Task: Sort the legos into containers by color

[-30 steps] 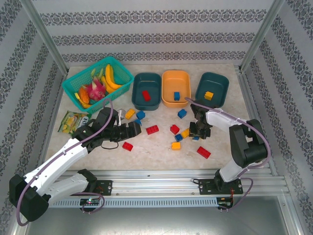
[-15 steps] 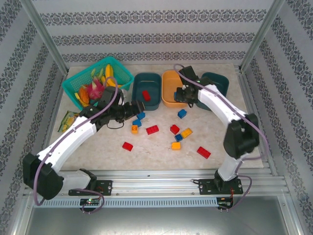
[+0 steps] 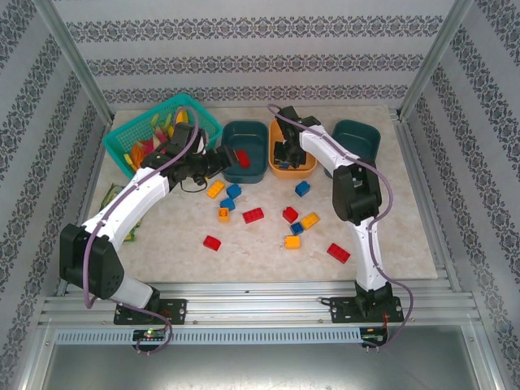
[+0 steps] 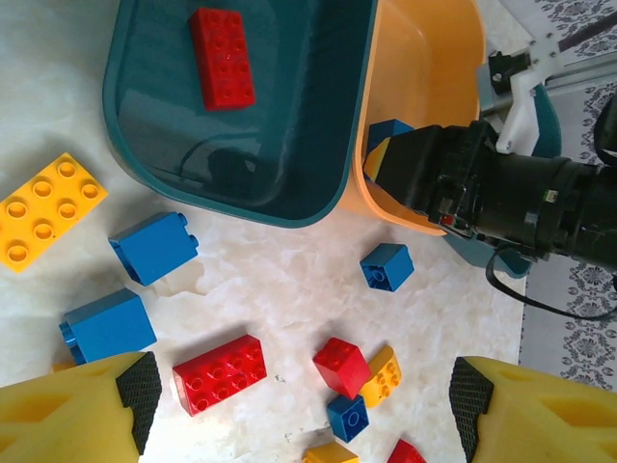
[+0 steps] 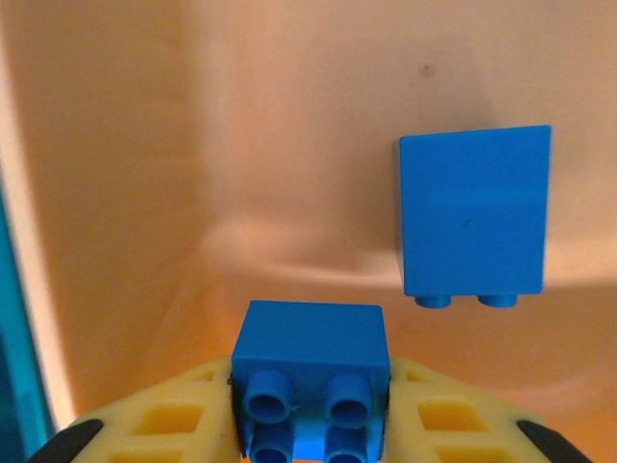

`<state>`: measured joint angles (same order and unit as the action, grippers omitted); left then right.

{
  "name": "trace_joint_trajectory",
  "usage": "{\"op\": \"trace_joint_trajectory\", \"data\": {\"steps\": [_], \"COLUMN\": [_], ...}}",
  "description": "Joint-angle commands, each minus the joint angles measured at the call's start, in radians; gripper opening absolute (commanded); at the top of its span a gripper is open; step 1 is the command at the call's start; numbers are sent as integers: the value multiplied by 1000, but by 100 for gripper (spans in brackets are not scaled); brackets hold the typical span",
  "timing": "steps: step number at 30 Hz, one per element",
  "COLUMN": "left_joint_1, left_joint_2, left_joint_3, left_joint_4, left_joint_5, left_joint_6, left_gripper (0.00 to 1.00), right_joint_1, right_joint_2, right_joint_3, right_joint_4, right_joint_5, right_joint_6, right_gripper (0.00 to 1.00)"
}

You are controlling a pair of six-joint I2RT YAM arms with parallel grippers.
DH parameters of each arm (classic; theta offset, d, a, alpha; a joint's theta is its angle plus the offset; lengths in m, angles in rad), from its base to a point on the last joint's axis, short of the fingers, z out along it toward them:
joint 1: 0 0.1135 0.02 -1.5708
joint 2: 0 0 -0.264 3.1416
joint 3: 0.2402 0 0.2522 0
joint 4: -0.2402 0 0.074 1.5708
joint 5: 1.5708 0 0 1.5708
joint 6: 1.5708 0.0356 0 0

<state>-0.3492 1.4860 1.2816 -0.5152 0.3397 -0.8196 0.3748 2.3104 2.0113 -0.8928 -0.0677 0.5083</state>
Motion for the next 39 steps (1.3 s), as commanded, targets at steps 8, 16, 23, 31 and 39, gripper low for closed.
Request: {"op": "trace_joint_trajectory", "data": {"steps": [8, 16, 23, 31, 39], "left_joint_1": [12, 12, -23, -135, -199], "left_joint_2": [-57, -176, -329, -281, -113], "left_joint_3": [-15, -95, -364, -468, -454], "left_joint_4": [-144, -321, -336, -264, -192], "left_joint_5": [-53, -137, -167, -203, -224], "left_joint_6": [17, -101, -435, -676, -824], "left_gripper": [80, 76, 73, 74, 74], "right_joint_1": [-28, -5, 186, 453, 532], "right_joint_2": [-17, -225, -641, -1059, -1170], "right_joint_3": [69, 48, -434, -1090, -1216], "right_joint_4": [-50, -47, 293, 765, 740], "right_joint_5": [-49, -37, -121, -160, -112], "right_joint_6": [32, 14, -93, 20, 60], "right_gripper": [50, 52, 56, 88, 89]}}
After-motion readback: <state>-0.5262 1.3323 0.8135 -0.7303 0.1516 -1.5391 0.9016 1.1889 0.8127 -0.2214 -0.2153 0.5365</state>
